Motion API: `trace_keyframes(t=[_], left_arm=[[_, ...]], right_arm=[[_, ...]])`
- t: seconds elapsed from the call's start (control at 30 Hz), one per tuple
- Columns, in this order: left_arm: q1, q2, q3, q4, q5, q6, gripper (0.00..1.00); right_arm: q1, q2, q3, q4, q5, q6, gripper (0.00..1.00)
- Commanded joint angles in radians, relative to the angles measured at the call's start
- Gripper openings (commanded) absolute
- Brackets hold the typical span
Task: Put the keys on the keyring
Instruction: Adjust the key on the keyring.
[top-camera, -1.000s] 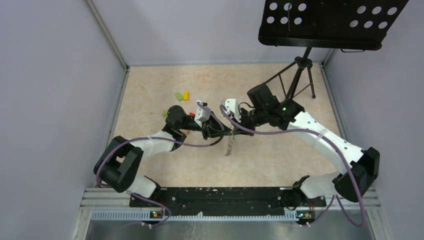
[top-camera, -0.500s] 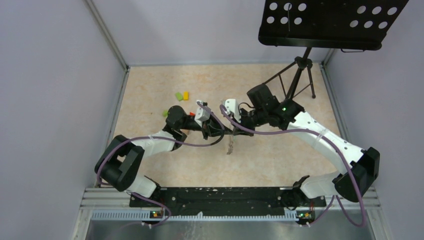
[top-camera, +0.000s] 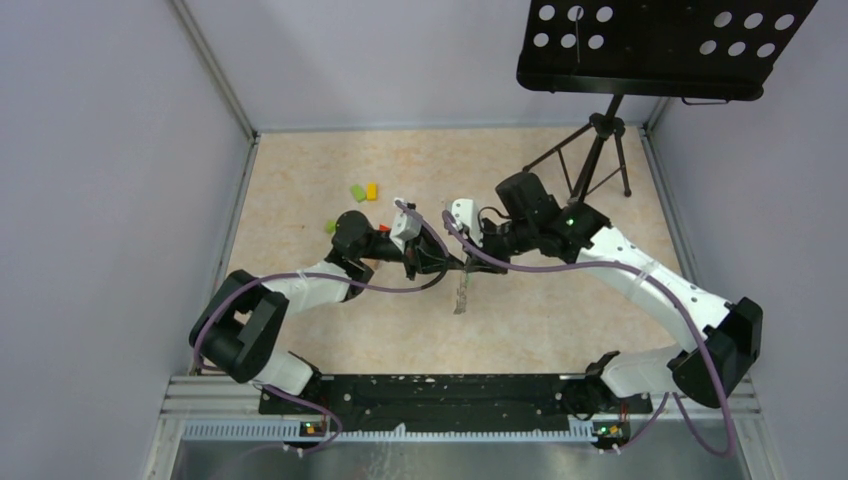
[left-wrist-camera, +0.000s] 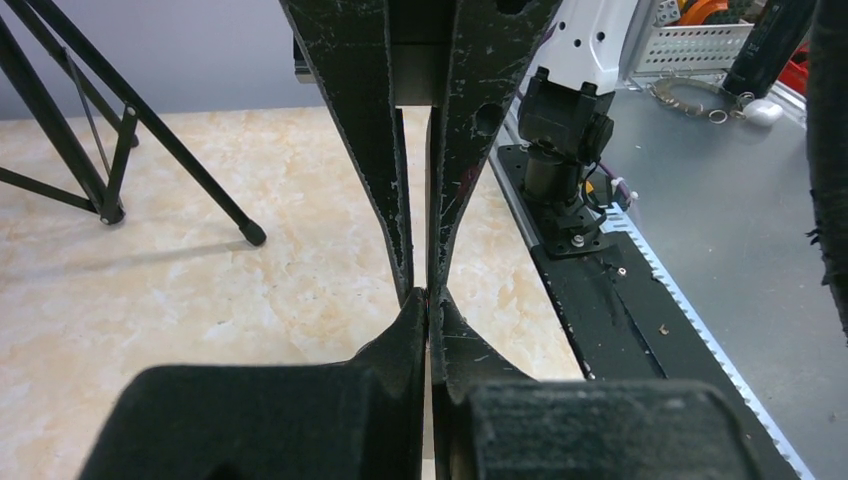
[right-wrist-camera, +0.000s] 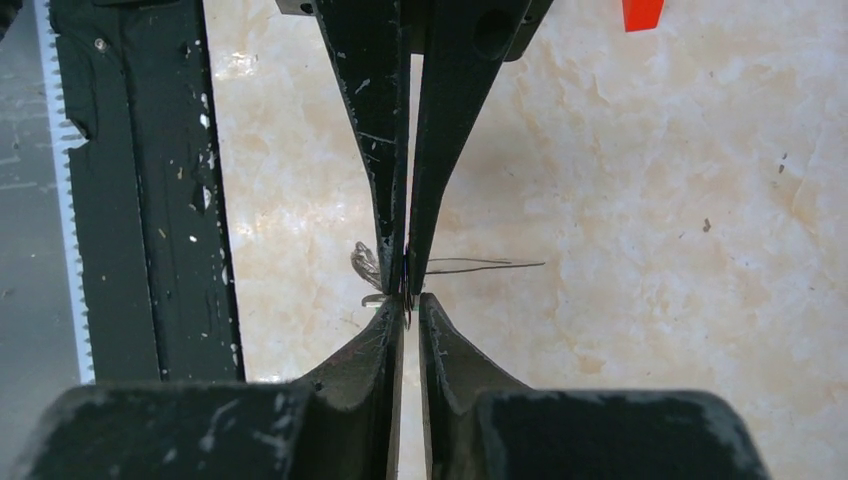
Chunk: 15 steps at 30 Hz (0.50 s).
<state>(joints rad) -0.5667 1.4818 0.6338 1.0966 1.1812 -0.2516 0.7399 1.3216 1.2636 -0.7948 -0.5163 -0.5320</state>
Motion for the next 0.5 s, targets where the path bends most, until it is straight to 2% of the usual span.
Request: trace_keyframes(t=[0.0,0.1,0.17,0.33,0.47], left_arm=[[-0.001,-0.042,0.036,-0.033,0.014,-0.030,0.00],[-0.002,-0.069,0.045,-0.056,0.004,-0.050,0.00],[-0.002,-0.083,0.045,-0.059,0.004,-0.067,0.00],[-0.001,-0.111,0.034,-0.055,0.002,-0.094,0.00],[-0.001,-0.110,0.024,-0.017,0.003,-0.118,0.00]], right_arm=[[0.007,-0.066,-0.038,0.101,0.018,0.013,0.14],[0.004,-0.091,-0.073,0.122,0.018,0.013,0.31],[-0.006,-0.113,-0.092,0.135,0.007,0.015,0.35],[-0.034,-0.162,-0.130,0.171,-0.060,0.011,0.36],[-0.037,-0.171,-0.136,0.185,-0.122,0.000,0.30]])
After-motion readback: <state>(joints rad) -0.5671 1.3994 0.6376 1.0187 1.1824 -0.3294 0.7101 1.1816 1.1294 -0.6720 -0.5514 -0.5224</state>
